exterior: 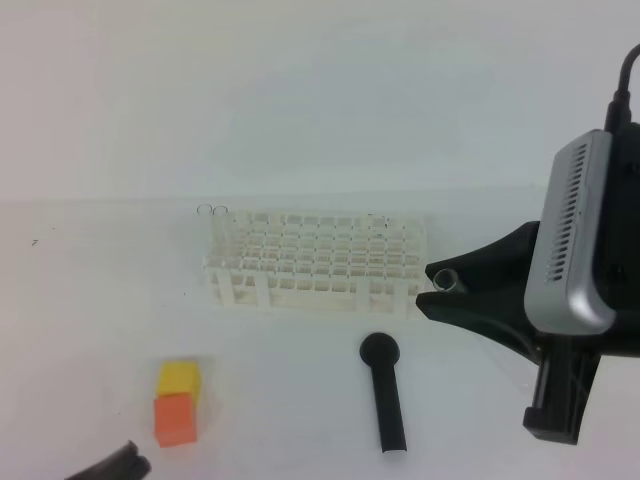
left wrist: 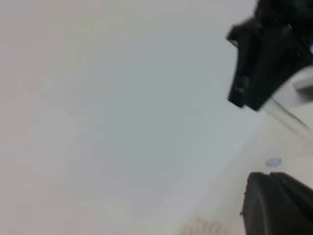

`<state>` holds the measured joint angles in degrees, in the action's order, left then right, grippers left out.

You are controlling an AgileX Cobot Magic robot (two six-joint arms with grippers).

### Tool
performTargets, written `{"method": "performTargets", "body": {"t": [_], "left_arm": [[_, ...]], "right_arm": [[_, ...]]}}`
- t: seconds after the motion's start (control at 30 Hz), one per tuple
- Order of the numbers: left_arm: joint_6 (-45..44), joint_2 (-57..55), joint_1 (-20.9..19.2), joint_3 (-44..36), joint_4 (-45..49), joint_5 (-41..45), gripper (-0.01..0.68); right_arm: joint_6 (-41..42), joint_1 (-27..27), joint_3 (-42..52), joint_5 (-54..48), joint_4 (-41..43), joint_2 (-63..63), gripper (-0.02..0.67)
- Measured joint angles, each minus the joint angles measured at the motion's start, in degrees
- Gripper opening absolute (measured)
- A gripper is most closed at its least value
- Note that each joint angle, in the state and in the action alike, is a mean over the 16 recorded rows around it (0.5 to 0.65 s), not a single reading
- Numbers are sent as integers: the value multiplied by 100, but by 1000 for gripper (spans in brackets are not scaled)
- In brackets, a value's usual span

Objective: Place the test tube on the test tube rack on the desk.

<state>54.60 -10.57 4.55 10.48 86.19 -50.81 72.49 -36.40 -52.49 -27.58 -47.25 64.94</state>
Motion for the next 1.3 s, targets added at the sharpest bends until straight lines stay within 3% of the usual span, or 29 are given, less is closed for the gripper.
{"method": "performTargets", "body": {"t": [0.1,0.2,0.53,0.7,1.07,1.3], "left_arm": [[0,10,-2,0,61,189,-1],[0,10,-2,5,-510,684,-1],[9,20,-2,156,-5383,4284,-1],[9,145,-2,-16,-6975,5367,-1],[-6,847,-2,-902,-6788,5137,-1],[-8,1099,-2,-1058,-7263,5802,-1]], "right_arm": [[6,0,0,26,-29,1,122],[7,0,0,48,-64,1,122],[6,0,0,73,-191,1,122],[2,0,0,46,-248,1,122],[-2,0,0,-9,-412,1,122],[14,0,0,60,-510,1,122]]}}
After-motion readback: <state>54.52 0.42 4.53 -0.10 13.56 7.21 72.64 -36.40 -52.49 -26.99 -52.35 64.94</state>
